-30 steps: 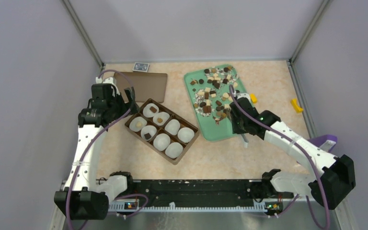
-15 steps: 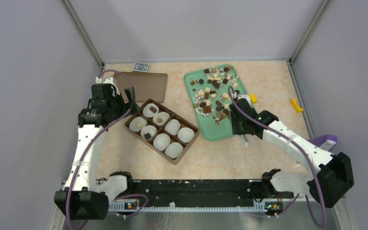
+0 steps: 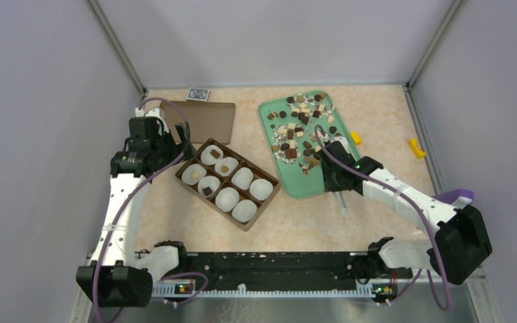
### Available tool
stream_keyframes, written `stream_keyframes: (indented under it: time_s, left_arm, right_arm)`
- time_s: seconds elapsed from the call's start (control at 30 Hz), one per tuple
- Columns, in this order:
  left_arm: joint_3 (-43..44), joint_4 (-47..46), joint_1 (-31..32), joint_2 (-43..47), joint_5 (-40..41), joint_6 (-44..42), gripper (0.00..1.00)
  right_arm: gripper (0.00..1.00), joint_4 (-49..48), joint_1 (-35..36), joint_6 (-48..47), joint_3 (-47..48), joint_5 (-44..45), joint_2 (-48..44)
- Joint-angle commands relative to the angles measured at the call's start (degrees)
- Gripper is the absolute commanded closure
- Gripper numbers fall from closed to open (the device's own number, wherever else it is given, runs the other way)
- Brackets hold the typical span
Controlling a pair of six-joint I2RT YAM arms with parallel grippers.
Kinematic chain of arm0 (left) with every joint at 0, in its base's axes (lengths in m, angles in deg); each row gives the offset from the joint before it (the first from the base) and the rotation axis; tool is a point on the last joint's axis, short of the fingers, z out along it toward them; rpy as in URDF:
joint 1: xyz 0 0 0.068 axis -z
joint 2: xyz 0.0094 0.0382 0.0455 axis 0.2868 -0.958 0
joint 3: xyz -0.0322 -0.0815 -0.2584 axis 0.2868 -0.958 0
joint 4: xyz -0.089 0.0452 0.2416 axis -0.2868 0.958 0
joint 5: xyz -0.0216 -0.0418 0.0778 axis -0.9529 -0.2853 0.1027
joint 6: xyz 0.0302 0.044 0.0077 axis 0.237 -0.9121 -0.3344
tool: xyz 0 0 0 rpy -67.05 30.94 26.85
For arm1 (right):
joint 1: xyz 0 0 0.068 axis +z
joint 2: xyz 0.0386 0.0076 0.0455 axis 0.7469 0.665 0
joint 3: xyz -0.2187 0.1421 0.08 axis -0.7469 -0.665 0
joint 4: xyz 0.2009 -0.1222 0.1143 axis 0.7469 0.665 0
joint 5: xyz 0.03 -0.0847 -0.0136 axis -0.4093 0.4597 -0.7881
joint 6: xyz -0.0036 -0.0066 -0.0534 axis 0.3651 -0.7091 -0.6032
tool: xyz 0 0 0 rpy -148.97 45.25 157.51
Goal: Pack the chocolate
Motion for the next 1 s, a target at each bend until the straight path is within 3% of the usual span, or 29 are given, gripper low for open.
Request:
stream_keyframes:
  time_s: [0.0, 0.13, 0.4, 0.67, 0.77, 0.97]
  left_arm:
    - [0.25, -1.82, 0.17, 0.85, -0.15, 0.55, 0.01]
    - [0.24, -1.53, 0.16, 1.22, -0.16, 0.84, 0.01]
    - [0.12, -1.61, 0.16, 1.67, -0.08, 0.99, 0.01]
    - [0.85, -1.45, 0.16, 1.42, -0.49, 2.0, 0.01]
    - [0.49, -1.53, 0.16, 2.57, 0.07, 2.33, 0.01]
    - [0.54, -1.21, 0.16, 2.94, 0.51, 2.51, 0.01]
  right_arm:
    - [0.67, -2.46, -0.57, -0.49, 0.64, 1.3, -1.5]
    - [0.8, -0.88, -0.57, -0.7, 2.02, 1.67, -3.41]
    - [0.85, 3.26, -0.57, -0.09, 5.65, -0.01, -8.78]
    - [0.91, 2.04, -0.12, -0.47, 10.75, -11.63, -11.63]
    - [0.91, 1.12, 2.05, -1.52, 14.09, -14.77, -11.42]
    - [0.9, -1.53, 12.17, 0.56, 16.05, -12.8, -5.63]
